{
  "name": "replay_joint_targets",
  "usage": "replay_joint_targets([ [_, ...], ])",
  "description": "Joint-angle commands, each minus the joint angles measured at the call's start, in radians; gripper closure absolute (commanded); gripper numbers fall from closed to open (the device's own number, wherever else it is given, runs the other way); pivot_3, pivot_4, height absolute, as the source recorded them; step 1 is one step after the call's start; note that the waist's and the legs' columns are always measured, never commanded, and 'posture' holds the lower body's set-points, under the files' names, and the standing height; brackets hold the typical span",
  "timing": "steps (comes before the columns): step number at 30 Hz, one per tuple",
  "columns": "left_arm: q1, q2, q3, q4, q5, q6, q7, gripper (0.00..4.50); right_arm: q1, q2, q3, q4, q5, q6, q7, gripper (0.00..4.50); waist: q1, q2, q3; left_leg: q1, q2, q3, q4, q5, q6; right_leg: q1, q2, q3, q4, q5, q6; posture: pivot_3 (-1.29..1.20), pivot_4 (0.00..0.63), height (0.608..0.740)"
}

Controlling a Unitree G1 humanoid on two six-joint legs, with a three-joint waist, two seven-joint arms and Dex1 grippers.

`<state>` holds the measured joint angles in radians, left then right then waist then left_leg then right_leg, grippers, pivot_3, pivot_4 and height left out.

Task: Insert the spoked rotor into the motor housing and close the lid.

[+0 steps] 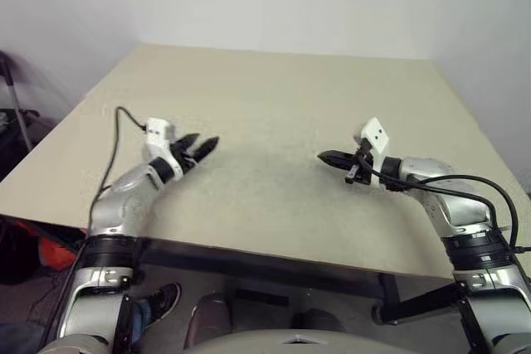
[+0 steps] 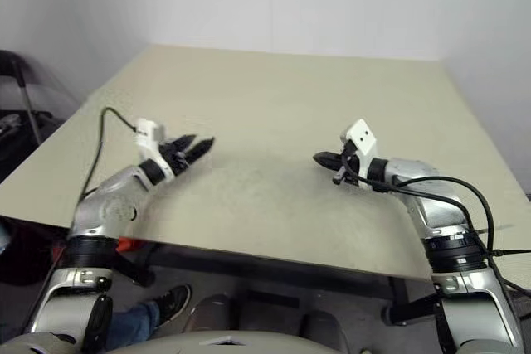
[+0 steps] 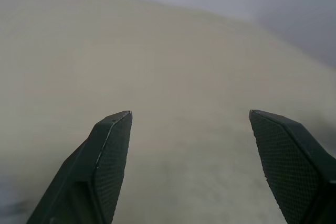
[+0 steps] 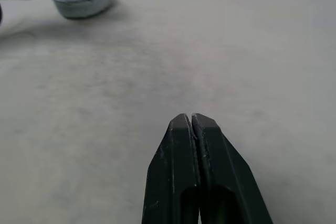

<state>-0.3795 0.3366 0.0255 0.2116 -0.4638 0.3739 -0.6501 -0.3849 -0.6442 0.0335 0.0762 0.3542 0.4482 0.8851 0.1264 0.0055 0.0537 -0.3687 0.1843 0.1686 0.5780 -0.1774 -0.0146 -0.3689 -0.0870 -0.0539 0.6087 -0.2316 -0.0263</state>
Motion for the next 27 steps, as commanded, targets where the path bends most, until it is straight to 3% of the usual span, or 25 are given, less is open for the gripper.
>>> replay_joint_targets([
  [1,-0.002,-0.011,-0.047,-0.039,0.047,-0.049,-0.042,0.7,-0.018,0.008,-0.073,0.027,0.017,-0.053,-0.005,3.59,-0.003,0.0,0.0,0.0,0.0,0.001,0.0,0.0,0.0,0.0,0.0,0.0,0.0,0.001,-0.001,0.0,0.0,0.74],
  [12,-0.016,-0.014,-0.052,-0.013,0.054,-0.027,-0.107,0.7,0.067,-0.02,-0.07,-0.035,0.012,-0.032,0.054,0.02,-0.002,0.001,0.0,0.0,0.003,0.003,0.003,-0.005,0.008,-0.001,0.002,0.0,0.0,0.001,-0.005,0.0,0.0,0.74],
  [27,0.004,0.032,-0.09,-0.099,0.043,0.069,-0.25,0.7,0.086,-0.026,-0.044,-0.066,-0.018,-0.031,0.091,0.02,-0.003,0.002,-0.001,0.001,0.003,0.004,0.003,-0.005,0.009,-0.001,0.001,0.0,0.0,0.001,-0.005,0.0,0.0,0.74],
])
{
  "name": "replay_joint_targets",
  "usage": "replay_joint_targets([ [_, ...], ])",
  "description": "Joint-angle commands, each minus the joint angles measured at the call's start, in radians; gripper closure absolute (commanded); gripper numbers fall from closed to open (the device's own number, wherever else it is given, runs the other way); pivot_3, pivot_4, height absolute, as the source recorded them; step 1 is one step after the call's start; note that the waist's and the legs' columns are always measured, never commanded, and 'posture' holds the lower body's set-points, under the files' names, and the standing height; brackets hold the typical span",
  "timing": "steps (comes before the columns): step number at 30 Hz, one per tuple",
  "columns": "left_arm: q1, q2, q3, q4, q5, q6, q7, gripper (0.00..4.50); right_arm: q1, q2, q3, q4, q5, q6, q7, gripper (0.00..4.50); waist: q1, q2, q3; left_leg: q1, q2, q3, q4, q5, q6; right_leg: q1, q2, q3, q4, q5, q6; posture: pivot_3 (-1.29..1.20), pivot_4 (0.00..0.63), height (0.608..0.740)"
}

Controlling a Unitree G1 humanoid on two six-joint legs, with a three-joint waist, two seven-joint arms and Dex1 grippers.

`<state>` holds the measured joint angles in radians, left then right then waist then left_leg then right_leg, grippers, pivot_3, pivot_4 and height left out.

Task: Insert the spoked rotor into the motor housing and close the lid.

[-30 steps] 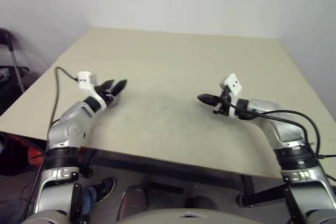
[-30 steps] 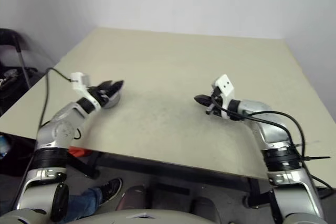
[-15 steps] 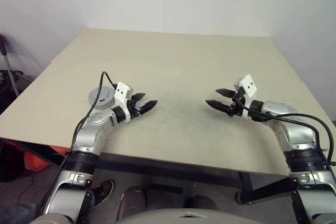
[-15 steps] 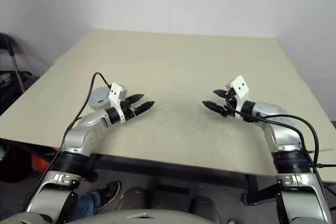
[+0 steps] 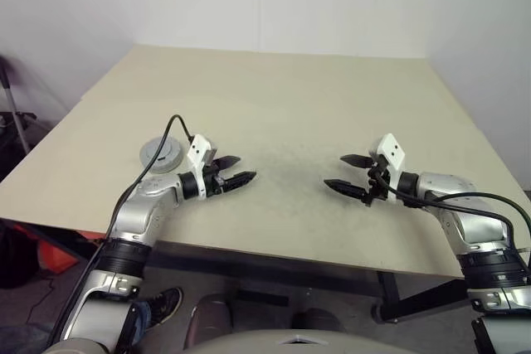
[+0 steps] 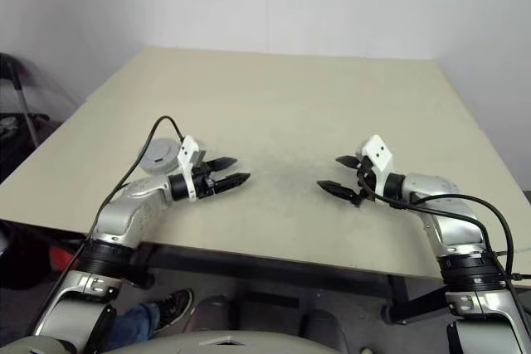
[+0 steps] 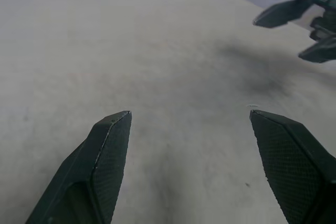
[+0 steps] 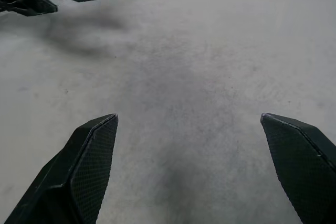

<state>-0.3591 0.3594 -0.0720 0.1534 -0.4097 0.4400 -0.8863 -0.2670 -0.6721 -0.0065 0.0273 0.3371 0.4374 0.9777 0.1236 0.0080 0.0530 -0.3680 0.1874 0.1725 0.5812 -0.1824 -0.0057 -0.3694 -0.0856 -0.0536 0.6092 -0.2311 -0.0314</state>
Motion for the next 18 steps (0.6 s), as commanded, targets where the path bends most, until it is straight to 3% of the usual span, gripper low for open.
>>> replay_joint_targets([
  [1,-0.019,0.01,0.007,-0.04,-0.008,0.003,-0.014,0.7,-0.033,0.005,-0.005,-0.018,-0.002,-0.019,-0.005,0.02,0.0,0.0,0.0,0.0,0.0,0.0,0.0,0.0,0.0,0.0,0.0,0.0,0.0,0.0,0.0,0.0,0.0,0.74],
  [18,-0.007,-0.02,0.007,-0.027,0.008,0.004,0.015,0.7,-0.023,0.008,0.003,-0.027,-0.019,-0.016,-0.025,0.02,0.0,0.0,0.0,0.0,0.0,0.0,0.0,0.0,0.0,0.0,0.0,0.0,0.0,0.0,0.0,0.0,0.0,0.74],
])
